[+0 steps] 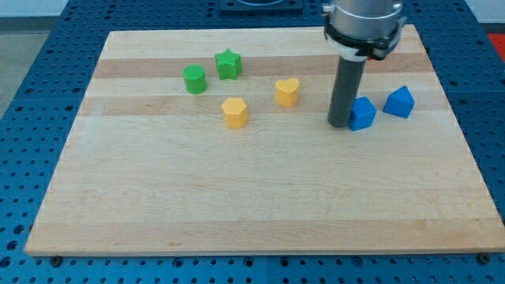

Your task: Drag the arm to the right of the green star

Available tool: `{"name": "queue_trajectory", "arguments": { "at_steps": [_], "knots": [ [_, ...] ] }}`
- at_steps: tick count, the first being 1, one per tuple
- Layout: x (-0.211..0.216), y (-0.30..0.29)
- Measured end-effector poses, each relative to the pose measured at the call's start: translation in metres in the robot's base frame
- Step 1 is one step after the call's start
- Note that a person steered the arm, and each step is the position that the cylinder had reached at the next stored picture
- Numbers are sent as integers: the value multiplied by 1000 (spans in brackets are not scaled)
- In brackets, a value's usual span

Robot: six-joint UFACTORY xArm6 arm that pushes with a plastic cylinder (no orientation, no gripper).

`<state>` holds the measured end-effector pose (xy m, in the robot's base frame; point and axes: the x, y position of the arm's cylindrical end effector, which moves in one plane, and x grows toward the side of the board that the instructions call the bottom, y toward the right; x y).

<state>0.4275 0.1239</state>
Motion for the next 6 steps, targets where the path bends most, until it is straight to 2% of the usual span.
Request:
{"name": "queue_trajectory", "arguments": {
  "at_steps": [1, 3, 5, 6],
  "knots": [
    [0, 23],
    [-1, 30],
    [-59, -30],
    [-101, -39]
  ]
}}
